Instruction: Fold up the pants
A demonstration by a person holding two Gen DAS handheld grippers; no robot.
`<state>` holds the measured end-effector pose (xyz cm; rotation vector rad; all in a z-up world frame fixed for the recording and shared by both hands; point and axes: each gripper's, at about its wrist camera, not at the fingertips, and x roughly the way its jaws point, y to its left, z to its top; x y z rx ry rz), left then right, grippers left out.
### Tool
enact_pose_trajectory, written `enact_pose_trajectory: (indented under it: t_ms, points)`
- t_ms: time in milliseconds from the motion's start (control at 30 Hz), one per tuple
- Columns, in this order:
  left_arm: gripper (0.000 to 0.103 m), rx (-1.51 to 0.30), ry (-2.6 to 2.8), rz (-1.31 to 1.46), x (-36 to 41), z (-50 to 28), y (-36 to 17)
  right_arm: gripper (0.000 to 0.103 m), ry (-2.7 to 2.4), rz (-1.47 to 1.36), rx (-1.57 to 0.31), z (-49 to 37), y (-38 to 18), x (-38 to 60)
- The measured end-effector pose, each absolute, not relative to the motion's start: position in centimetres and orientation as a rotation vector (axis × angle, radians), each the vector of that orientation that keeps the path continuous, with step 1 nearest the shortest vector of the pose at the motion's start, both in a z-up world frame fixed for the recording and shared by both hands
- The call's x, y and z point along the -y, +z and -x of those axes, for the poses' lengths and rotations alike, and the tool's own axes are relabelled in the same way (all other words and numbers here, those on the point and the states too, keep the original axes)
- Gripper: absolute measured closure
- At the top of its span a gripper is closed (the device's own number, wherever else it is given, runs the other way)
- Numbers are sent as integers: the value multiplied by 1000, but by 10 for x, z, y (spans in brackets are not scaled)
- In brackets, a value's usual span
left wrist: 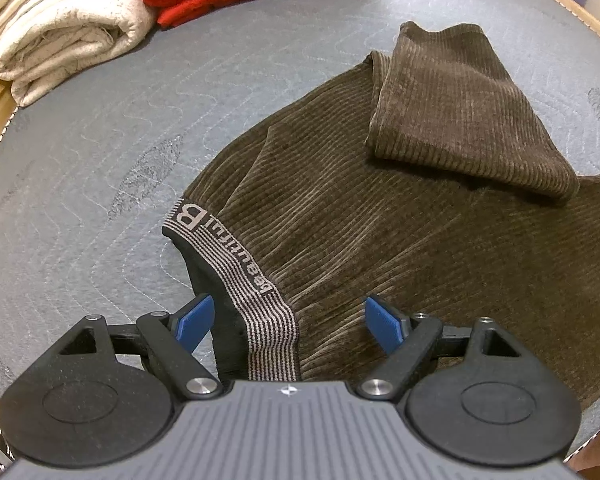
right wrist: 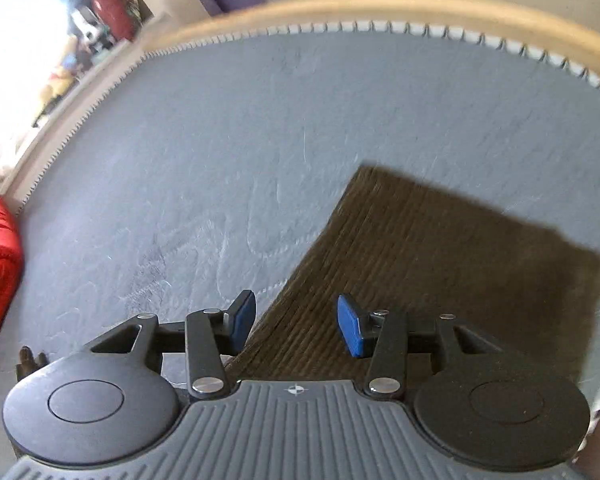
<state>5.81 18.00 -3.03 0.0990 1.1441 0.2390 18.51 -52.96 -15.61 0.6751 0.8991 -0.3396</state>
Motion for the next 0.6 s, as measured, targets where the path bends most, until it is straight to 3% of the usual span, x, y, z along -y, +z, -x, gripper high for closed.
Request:
enact_pose_trajectory:
  t_ms: [233,267,300,333,600]
  points:
    - [16,-1156,269,-94,-190,-62,-35,53,-369,-539,-962,-226,-179,509]
    - [16,-1160,273,-92,-192,-63,-36,57,-380,-486,-965,-233,-183,504]
    - [16,-1160,274,-91,-193,-64,-37,67,-407,-420,-966,-236,-182,497]
    - [16,-1159,273,-90,-195,-65,-37,97,-449,-365,-969,-239,-181,495]
    - [16,-1160,262,-91,-198,-65,-39,97,-578,-438,-911,-231,-177,504]
